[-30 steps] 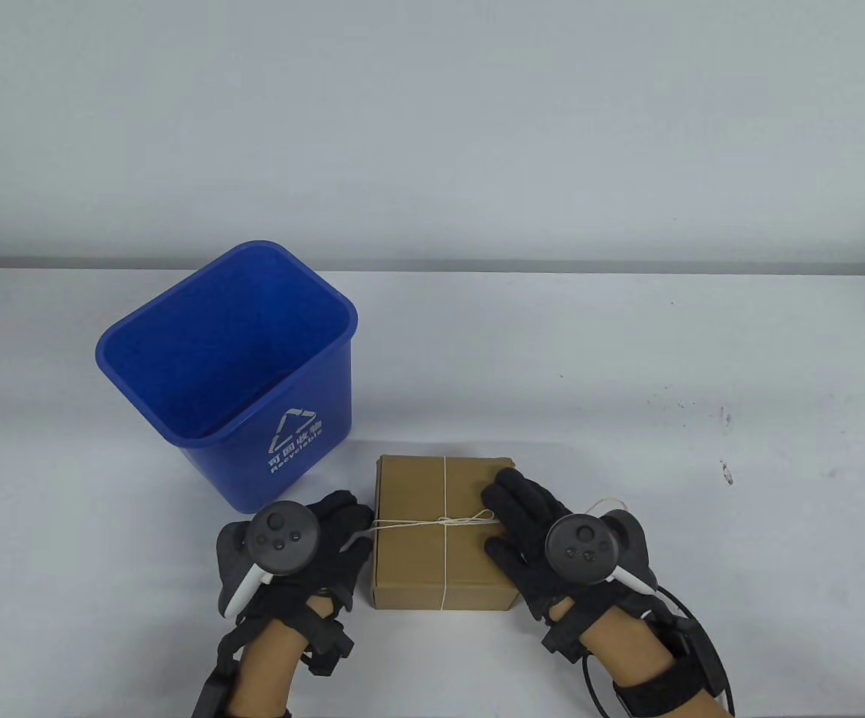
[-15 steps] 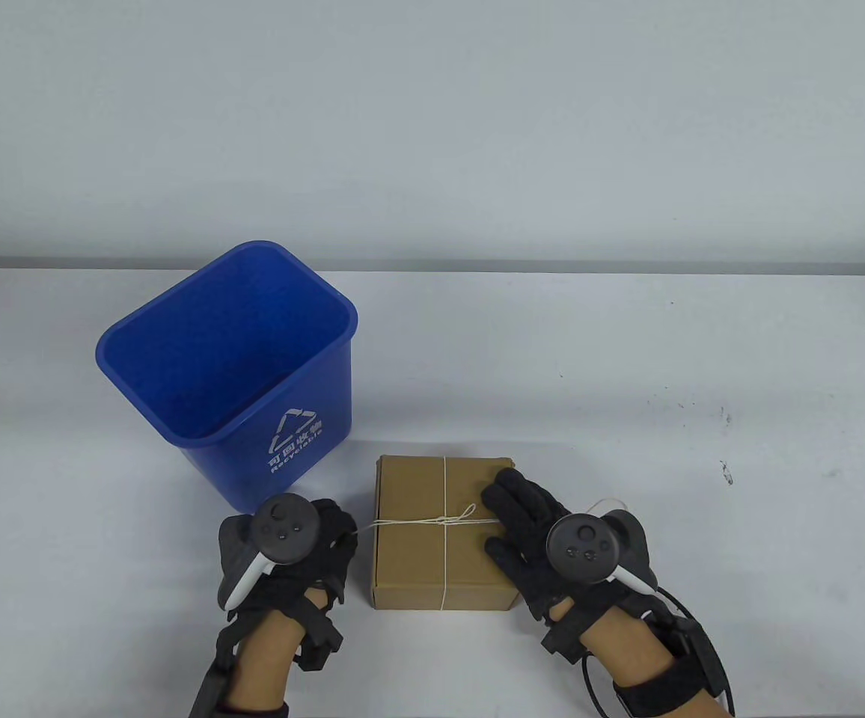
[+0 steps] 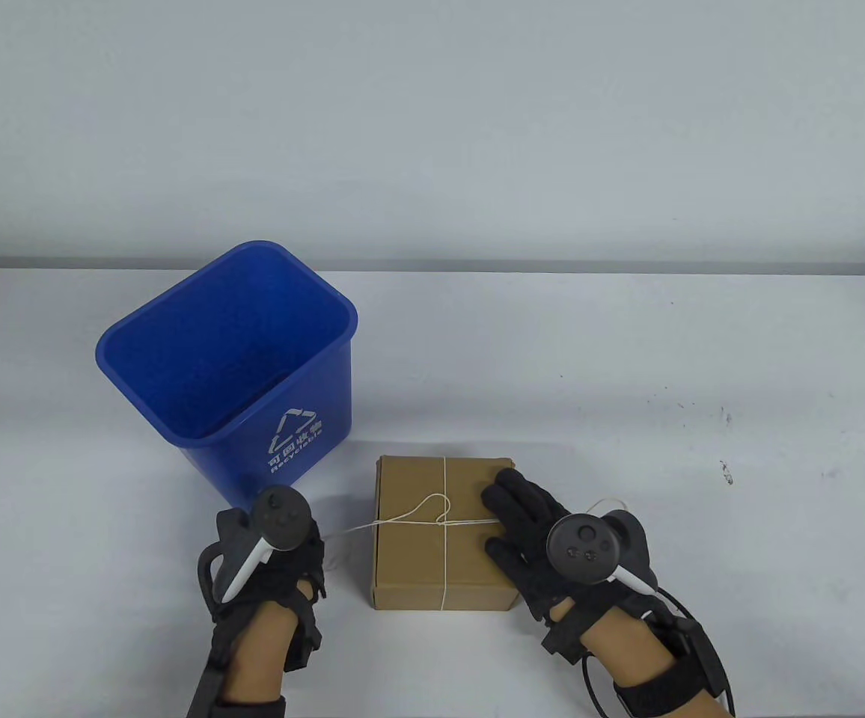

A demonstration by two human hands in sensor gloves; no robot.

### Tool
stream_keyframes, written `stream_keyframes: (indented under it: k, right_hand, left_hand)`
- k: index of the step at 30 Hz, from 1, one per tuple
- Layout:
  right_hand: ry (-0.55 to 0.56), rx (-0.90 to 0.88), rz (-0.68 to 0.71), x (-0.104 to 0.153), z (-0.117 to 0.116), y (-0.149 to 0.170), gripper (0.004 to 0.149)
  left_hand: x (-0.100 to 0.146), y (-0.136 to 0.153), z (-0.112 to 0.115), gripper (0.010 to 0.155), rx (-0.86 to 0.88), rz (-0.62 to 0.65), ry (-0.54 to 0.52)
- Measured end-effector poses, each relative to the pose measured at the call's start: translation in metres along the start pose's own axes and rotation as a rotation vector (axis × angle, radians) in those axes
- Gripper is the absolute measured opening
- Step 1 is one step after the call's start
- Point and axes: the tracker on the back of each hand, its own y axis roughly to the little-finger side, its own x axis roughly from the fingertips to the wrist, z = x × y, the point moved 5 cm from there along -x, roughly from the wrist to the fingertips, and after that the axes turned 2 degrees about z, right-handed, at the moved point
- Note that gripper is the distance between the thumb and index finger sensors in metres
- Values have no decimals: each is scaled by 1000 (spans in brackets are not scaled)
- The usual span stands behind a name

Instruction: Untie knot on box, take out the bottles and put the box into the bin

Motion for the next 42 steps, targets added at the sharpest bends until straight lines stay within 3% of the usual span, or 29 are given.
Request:
stream_keyframes:
  k: [10, 16, 19, 23, 27, 31, 37, 42]
  right_hand:
    - [0, 0, 0, 0, 0, 0, 67]
    - [0, 0, 0, 0, 0, 0, 67]
    - [1, -6, -2, 0, 0, 0, 67]
    - [-1, -6, -3, 0, 0, 0, 66]
    - [-4, -5, -4, 0, 1, 0, 66]
    - [-6, -4, -5, -1, 1, 0, 65]
    - [-3, -2, -6, -1, 2, 0, 65]
    - [0, -2, -5, -1, 2, 0, 62]
  left_hand:
    - [9, 40, -7, 45, -47, -292, 49]
    - [17, 56, -19, 45, 43, -314, 28]
    - [22, 56, -26, 56, 81, -294, -7]
    - [37, 31, -42, 54, 139, -126, -133]
    - [56, -31, -52, 48, 329, 342, -293]
    - [67, -81, -41, 58, 241, 640, -308]
    - [64, -124, -12, 79, 139, 806, -177]
    - [54, -134, 10, 90, 1, 793, -61]
